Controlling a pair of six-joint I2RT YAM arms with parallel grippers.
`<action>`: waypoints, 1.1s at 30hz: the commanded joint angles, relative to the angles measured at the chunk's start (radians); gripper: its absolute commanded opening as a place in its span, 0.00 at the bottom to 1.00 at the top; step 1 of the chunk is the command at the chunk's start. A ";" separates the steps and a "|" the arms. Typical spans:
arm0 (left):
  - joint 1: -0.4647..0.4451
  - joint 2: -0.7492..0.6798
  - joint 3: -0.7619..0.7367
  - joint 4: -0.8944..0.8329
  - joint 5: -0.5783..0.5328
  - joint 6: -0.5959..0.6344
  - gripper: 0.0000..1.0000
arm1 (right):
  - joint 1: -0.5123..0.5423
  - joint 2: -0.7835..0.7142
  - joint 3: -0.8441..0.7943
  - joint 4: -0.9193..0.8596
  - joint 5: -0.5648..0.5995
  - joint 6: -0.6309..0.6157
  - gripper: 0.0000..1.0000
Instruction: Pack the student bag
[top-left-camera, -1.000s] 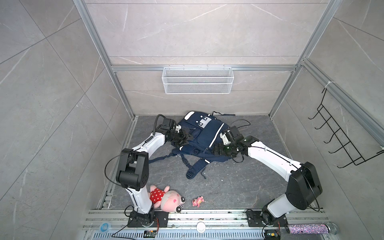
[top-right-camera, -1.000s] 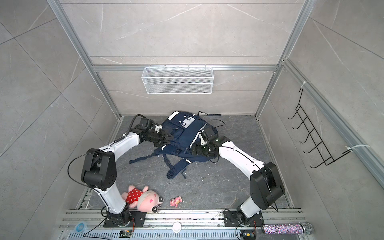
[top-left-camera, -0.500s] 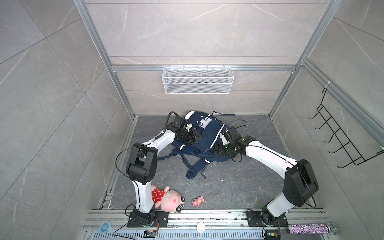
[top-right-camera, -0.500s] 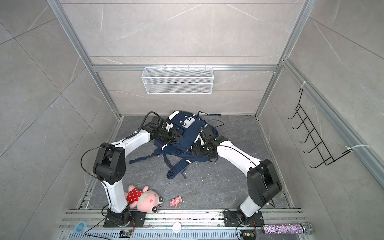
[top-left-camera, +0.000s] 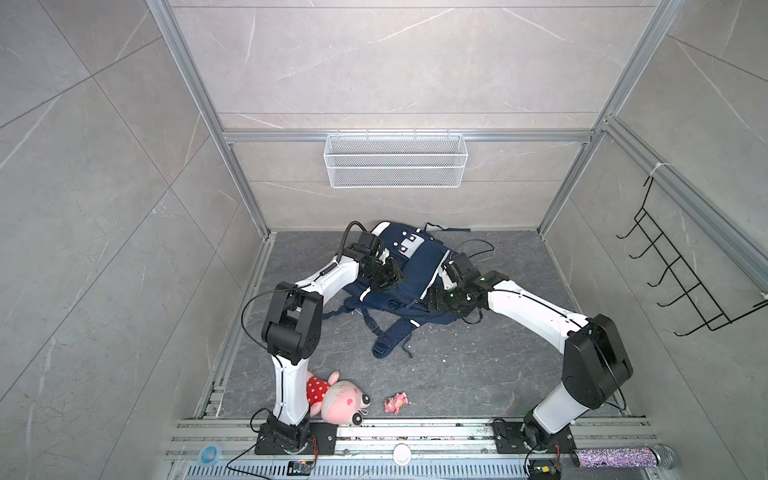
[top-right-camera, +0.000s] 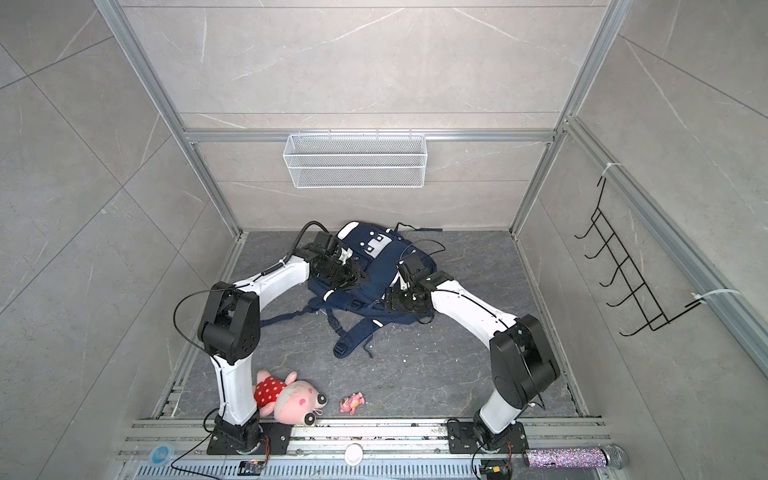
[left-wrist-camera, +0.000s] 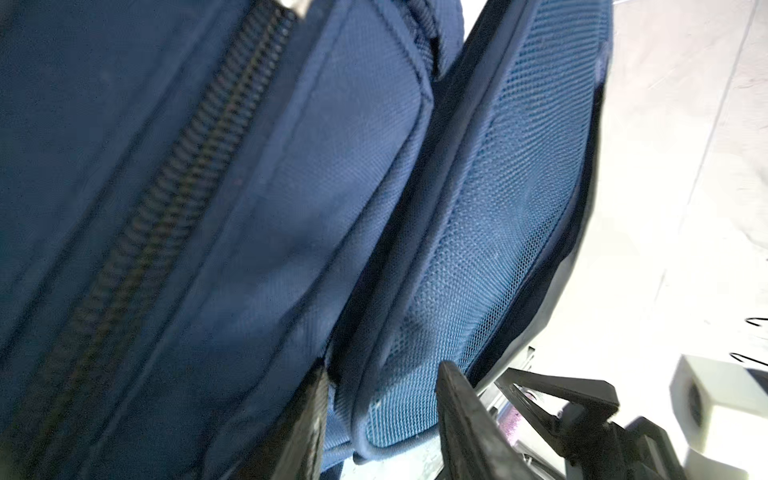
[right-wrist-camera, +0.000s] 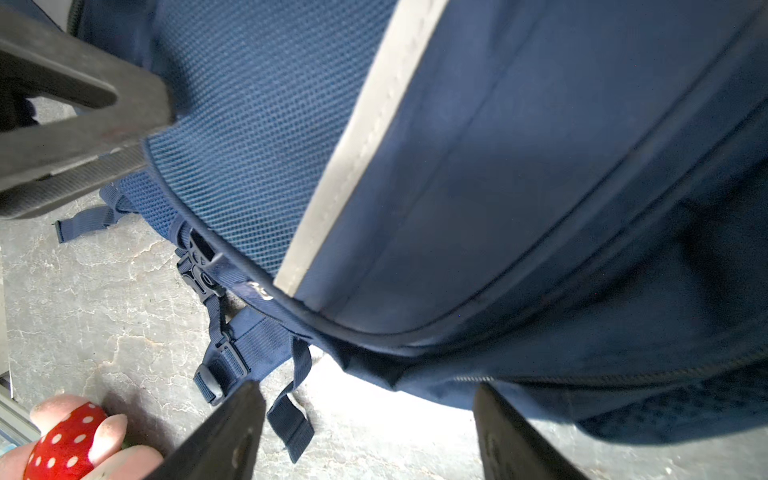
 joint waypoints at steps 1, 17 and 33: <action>-0.020 0.032 0.048 -0.012 -0.010 0.030 0.35 | 0.001 0.002 0.013 0.009 0.017 0.005 0.79; -0.050 -0.006 0.075 0.154 0.164 -0.112 0.00 | 0.002 0.017 -0.002 0.036 -0.007 0.004 0.87; -0.105 0.025 0.123 0.181 0.201 -0.142 0.00 | -0.006 0.153 0.122 -0.005 0.133 0.030 0.55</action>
